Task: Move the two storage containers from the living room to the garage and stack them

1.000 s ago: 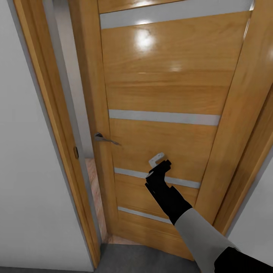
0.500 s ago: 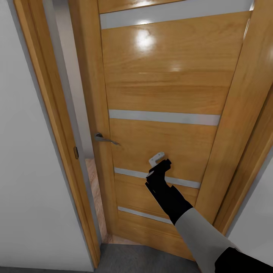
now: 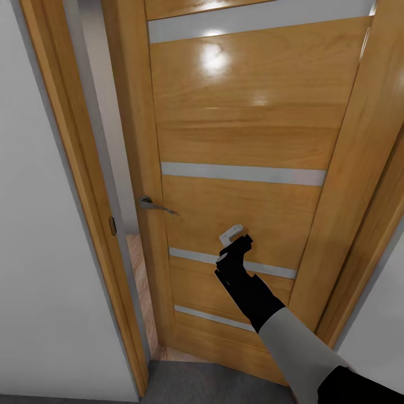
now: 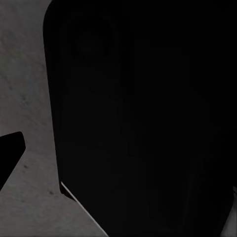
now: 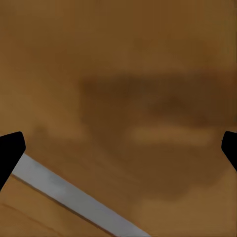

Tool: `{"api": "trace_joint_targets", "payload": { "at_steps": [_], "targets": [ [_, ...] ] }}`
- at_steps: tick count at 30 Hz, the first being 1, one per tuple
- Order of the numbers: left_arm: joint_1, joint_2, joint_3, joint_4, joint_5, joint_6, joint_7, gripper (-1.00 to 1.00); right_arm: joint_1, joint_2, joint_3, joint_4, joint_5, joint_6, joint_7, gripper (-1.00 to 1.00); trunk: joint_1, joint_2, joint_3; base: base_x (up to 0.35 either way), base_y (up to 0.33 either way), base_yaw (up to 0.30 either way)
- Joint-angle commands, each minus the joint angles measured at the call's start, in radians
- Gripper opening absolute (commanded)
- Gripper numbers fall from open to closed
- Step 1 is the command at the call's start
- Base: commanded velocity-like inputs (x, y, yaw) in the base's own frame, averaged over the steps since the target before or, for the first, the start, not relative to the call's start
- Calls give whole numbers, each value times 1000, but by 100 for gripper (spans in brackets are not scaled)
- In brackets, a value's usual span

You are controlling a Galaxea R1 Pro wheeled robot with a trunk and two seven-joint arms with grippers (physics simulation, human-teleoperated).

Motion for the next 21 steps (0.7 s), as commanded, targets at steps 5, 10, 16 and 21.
{"api": "trace_joint_targets", "payload": {
  "at_steps": [5,10,16,21],
  "targets": [
    [0,-1,1,0,1,-1,0,100,-1,-3,2,0,0,5,-3,100,0,-1,-1,0,0,0],
    [0,0,3,-1,1,-1,0,100,-1,-2,1,0,0,4,-3,100,0,-1,-1,1,0,0],
    [0,0,-4,-1,-5,3,0,100,-1,-1,3,0,0,6,-2,100,0,-1,-1,242,0,0],
    [0,0,-2,-1,-2,2,0,100,-1,-4,3,2,1,8,-6,100,0,-1,-1,321,0,0]
  ]
}}
